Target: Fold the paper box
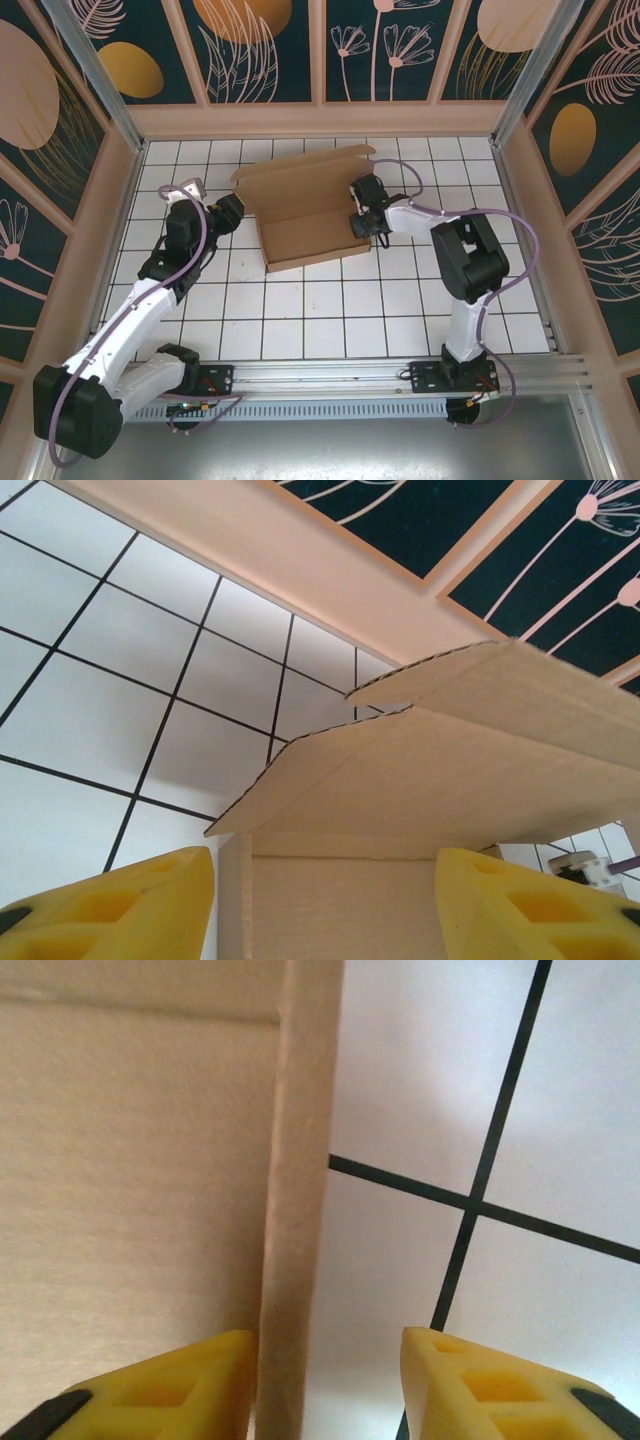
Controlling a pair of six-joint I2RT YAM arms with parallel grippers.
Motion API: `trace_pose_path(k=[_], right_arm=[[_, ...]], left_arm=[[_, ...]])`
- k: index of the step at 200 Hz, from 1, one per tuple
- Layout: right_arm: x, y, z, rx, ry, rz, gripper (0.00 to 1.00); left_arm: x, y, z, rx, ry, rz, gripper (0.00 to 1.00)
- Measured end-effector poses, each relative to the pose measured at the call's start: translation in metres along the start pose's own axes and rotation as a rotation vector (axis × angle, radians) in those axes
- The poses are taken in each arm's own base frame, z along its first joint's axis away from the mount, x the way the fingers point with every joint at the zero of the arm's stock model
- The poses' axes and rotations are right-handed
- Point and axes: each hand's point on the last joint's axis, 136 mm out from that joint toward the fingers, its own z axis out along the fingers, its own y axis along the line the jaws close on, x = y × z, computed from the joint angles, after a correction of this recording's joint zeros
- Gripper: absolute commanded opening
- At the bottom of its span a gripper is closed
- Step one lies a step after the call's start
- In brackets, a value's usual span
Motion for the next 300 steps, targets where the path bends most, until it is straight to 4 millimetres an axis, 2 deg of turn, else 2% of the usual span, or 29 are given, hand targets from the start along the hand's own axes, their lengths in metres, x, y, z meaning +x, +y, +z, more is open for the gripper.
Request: trace_pose_path(k=[41,65,100,115,165,226,258,300], right_arm=[[-0.022,0.005,-0.008,-0.095,-0.046,0.062,0.32],[-0.032,0.013,-0.005,-0.104,-0.056,0.052,0.27],[-0.025,0.016,0.01,-0.061,-0.02,0.033,0.16],[-0.021,0.014,0.017,-0.023,0.003,0.022,0.15],[-0.032,0.011,0.024,0.088,0.01,-0.022,0.0],[-0.034,0.008,0.017,0.274,0.0,-0.111,0.0],[-0.035,0.007,0.014,0.307,-0.007,-0.121,0.01],[-0.025,0.005,0.02,0.288,0.002,-0.108,0.2]], left_arm=[[0.003,0.001,0.003,-0.001,0.014,0.001,0.6],[0.004,0.0,0.003,0.004,0.017,0.001,0.6],[0.004,-0.002,0.002,0.01,0.017,0.001,0.6],[0.003,-0.002,0.001,0.014,0.017,0.0,0.59],[0.002,-0.003,0.0,0.018,0.013,0.0,0.59],[0.002,-0.003,0.0,0.018,0.012,0.0,0.59],[0.002,-0.003,0.0,0.017,0.012,0.0,0.58],[0.002,-0.003,-0.001,0.019,0.012,0.004,0.63]])
